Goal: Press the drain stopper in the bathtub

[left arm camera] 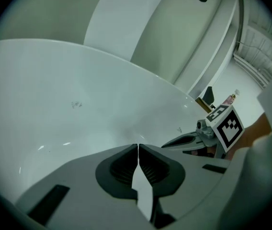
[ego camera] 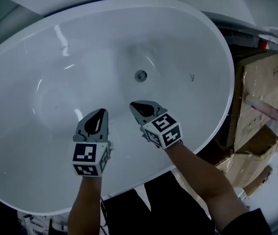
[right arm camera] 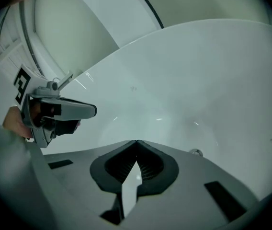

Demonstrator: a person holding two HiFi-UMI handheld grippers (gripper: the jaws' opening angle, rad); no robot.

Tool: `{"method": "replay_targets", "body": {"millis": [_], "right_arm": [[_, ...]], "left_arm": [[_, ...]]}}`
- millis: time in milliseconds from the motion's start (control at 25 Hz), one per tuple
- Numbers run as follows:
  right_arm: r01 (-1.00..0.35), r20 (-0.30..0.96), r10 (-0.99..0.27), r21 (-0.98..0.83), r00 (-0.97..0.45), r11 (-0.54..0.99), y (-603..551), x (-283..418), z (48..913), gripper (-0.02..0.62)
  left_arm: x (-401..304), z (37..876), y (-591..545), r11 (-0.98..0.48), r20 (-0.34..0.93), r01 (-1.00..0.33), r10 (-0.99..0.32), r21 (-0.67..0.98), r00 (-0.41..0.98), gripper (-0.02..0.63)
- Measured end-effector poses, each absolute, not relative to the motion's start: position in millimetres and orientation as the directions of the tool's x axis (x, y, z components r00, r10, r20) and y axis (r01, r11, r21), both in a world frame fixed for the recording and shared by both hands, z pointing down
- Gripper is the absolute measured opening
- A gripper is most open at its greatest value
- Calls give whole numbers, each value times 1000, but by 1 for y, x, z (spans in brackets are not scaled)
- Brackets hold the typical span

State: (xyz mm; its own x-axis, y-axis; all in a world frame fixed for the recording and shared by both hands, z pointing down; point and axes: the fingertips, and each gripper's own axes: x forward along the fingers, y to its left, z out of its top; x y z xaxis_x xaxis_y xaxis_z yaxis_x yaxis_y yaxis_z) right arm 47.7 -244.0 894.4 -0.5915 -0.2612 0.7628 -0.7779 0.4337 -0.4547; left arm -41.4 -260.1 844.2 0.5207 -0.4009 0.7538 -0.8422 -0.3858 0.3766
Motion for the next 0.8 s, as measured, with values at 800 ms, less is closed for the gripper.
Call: {"method": "replay_targets", "body": {"millis": [800], "right_arm": [[-814, 911, -136, -272, -390, 512, -272, 109, 1065, 14]], "left_arm": [[-31, 991, -295, -343, 814, -863, -326, 372, 481, 23]]}}
